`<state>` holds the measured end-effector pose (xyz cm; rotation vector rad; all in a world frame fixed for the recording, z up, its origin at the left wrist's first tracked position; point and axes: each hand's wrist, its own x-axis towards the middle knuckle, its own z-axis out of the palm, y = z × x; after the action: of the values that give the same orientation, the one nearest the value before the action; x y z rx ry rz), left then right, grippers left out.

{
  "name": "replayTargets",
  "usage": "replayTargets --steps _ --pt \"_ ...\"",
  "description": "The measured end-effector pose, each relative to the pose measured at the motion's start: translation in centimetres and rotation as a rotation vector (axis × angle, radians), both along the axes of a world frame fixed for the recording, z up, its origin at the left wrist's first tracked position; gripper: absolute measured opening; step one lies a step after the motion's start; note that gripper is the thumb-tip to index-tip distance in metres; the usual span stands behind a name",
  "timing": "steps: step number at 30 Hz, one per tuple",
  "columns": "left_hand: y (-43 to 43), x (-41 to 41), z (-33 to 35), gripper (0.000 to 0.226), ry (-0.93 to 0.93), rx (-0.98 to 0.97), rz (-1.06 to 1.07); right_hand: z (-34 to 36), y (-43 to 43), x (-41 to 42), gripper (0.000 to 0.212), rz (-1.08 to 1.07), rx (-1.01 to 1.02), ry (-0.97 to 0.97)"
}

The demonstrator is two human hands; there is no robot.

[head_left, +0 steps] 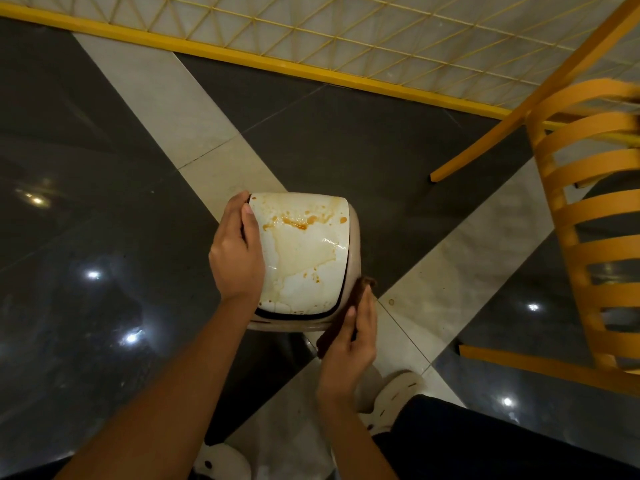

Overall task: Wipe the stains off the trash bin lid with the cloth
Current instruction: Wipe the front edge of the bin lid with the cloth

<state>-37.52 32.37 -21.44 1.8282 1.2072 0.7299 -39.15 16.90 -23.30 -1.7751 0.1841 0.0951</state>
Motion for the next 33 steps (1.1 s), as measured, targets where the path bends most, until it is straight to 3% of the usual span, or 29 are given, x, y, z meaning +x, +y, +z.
replayTargets --steps 6,12,23,29,33 --pt "0.1 0.0 -0.1 0.040 -0.003 -0.013 -0.010 0.0 1.1 4.1 0.036 -0.064 0.019 -0.028" --pt "0.0 0.0 0.0 0.040 -0.009 -0.010 0.000 -0.5 0.2 -0.2 0.038 -0.044 0.013 0.006" --pt "0.0 -0.1 -0.1 0.040 -0.005 -0.010 0.004 0.4 -0.7 2.9 0.037 0.287 -0.127 -0.262" --pt "0.1 0.0 0.0 0.039 0.011 0.000 0.000 -1.3 -2.6 -1.6 0.045 0.343 -0.212 -0.248" --pt "0.1 0.0 -0.1 0.039 0.003 -0.005 0.000 -0.1 -1.7 0.7 0.039 0.301 -0.153 -0.244"
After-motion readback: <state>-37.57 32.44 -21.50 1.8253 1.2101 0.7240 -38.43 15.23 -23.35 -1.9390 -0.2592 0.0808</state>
